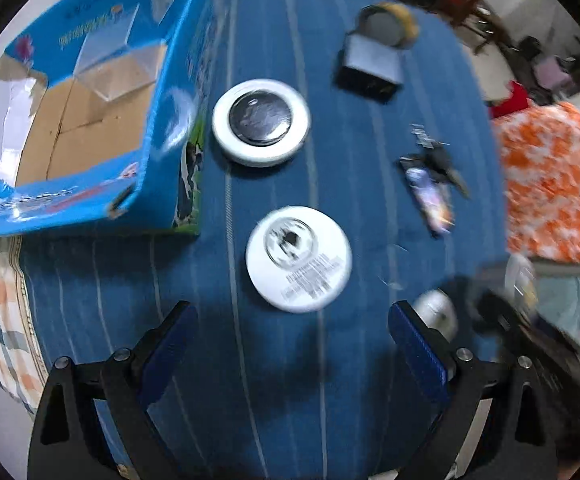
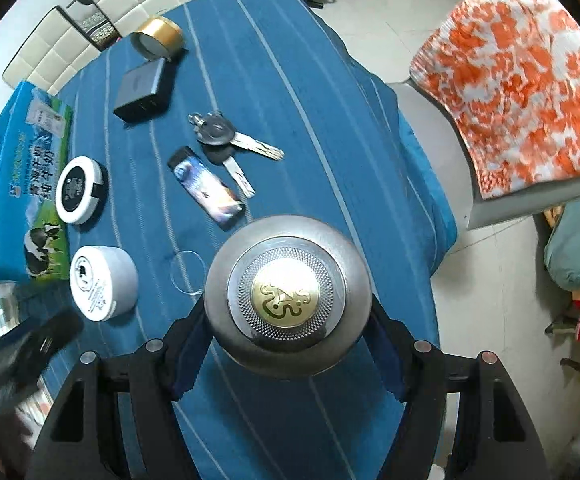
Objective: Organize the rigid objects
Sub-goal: 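Grasp the silver round speaker with the right tool, then grasp the white Purifying Cream jar with the left tool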
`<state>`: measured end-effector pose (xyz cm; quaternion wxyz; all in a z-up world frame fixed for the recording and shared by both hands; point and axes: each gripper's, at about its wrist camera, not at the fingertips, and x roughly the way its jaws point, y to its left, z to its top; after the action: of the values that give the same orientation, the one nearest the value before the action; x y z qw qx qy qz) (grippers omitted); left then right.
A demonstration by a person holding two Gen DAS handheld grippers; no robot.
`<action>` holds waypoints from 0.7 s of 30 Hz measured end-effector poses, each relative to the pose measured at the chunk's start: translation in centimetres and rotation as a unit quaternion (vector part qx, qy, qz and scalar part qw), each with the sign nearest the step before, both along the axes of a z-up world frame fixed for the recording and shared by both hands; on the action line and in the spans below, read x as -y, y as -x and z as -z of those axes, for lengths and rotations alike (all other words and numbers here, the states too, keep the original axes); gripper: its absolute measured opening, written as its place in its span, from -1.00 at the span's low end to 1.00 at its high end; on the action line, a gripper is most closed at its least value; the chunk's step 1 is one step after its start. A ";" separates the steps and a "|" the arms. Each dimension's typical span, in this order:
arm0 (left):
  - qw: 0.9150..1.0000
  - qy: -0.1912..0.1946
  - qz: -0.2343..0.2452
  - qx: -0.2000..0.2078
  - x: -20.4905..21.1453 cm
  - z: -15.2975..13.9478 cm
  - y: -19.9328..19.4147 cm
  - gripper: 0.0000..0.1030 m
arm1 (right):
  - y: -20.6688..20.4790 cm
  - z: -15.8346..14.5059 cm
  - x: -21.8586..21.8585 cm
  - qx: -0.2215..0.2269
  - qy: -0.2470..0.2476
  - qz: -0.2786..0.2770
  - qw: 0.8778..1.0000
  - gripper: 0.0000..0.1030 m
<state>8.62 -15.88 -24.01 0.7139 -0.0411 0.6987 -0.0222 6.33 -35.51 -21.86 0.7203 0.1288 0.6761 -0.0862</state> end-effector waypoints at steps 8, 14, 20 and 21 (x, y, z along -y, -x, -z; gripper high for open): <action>0.999 -0.011 -0.020 -0.036 1.7 5.9 -1.9 0.74 | -1.2 1.8 0.4 -0.006 -0.010 0.012 1.000 0.42; 0.999 -0.040 0.019 -0.015 3.4 6.1 -1.6 0.26 | -2.5 2.2 -1.1 -0.003 -0.010 0.006 1.000 0.42; 0.999 -0.031 0.041 0.003 3.9 5.0 -0.7 0.26 | -2.7 1.7 -2.2 0.004 -0.008 -0.010 1.000 0.41; 0.998 -0.032 0.046 0.012 4.1 4.4 -0.4 0.26 | -2.6 1.5 -2.1 0.005 -0.007 -0.010 1.000 0.41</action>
<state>8.98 -20.03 -28.39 0.7217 0.0139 0.6912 -0.0334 8.89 -33.40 -23.40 0.7236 0.1275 0.6743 -0.0740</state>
